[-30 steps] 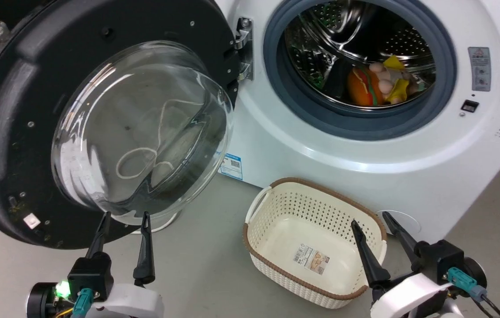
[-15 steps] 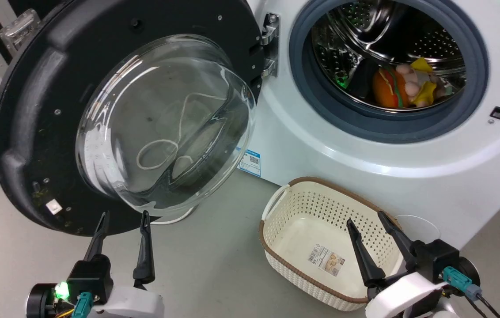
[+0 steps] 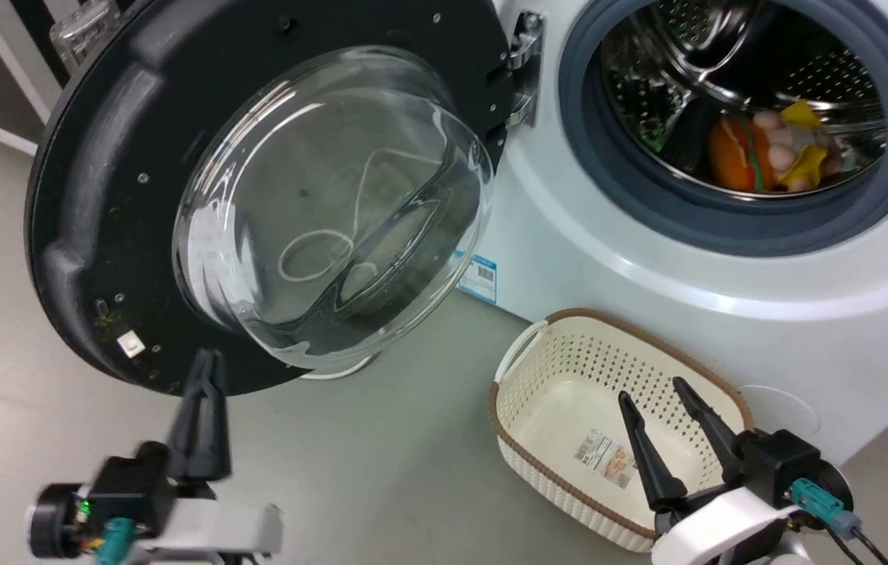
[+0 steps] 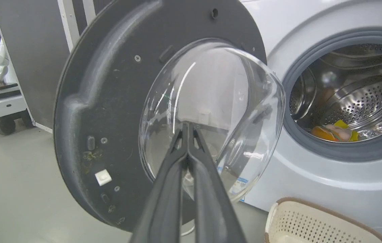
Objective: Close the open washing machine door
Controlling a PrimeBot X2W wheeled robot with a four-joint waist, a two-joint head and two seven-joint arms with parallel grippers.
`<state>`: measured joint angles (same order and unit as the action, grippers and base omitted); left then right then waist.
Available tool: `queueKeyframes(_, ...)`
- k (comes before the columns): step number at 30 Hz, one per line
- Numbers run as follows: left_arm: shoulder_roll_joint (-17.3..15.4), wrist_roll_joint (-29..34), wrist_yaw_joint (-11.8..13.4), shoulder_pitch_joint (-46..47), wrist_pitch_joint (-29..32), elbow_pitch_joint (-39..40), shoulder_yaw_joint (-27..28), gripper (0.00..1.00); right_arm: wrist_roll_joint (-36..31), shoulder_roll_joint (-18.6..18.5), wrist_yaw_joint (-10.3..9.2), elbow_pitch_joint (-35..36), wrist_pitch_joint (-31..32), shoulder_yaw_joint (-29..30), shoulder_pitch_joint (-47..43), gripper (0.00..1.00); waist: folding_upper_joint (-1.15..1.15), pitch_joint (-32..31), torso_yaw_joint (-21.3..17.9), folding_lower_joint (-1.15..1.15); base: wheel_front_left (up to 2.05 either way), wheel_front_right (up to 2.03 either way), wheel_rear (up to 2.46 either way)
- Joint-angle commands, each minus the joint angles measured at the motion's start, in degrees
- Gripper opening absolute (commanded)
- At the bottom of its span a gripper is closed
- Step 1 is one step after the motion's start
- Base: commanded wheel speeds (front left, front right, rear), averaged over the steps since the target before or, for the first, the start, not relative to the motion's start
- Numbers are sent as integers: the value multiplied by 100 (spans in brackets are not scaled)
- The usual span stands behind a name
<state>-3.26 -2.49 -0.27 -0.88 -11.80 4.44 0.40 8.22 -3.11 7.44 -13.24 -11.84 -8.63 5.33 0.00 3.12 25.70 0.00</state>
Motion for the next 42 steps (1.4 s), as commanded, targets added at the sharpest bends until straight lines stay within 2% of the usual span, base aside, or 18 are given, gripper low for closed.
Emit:
queueKeyframes(1,-4,-94,-46,134,-77,129,79,0,61,2,4,-18,-74,51,85,100,0,87,71,0,0,0,0)
queueKeyframes(6,3,-295,-204,479,-137,599,510,0,73,6,4,-2,-134,193,47,100,0,242,200,0,0,0,0)
queueKeyframes(10,-167,-460,-391,885,-185,836,963,0,101,11,4,43,-182,309,-16,100,0,337,284,0,0,0,0)
queueKeyframes(15,-611,-1018,-556,1611,-245,669,1803,0,155,16,4,83,-242,353,48,100,0,571,201,0,0,0,0)
queueKeyframes(18,-1038,-1490,-639,2073,-255,176,2099,0,166,6,4,72,-277,372,138,100,0,721,149,0,0,0,0)
queueKeyframes(20,-1290,-2079,-679,2465,-75,-287,2263,0,183,-19,4,47,-301,366,196,100,0,814,124,0,0,0,0)
queueKeyframes(24,-1661,-3290,-707,3213,765,-1263,2519,0,193,-85,5,36,-316,302,282,100,0,977,44,0,0,0,0)
queueKeyframes(26,-1829,-3680,-707,3488,1168,-1737,2629,0,198,-110,5,28,-316,271,329,100,0,1046,-10,0,0,0,0)
queueKeyframes(31,-1951,-4737,-466,3980,2386,-2780,3012,0,229,-134,5,6,-316,199,457,100,0,1149,-177,0,0,0,0)
queueKeyframes(36,-1888,-5775,-253,4164,3492,-3161,3409,0,254,-159,5,-3,-316,219,463,100,0,1160,-248,0,0,0,0)
queueKeyframes(42,-1729,-6421,-357,3839,4522,-3019,3423,0,270,-164,5,-36,-316,291,439,100,0,1068,-274,0,0,0,0)
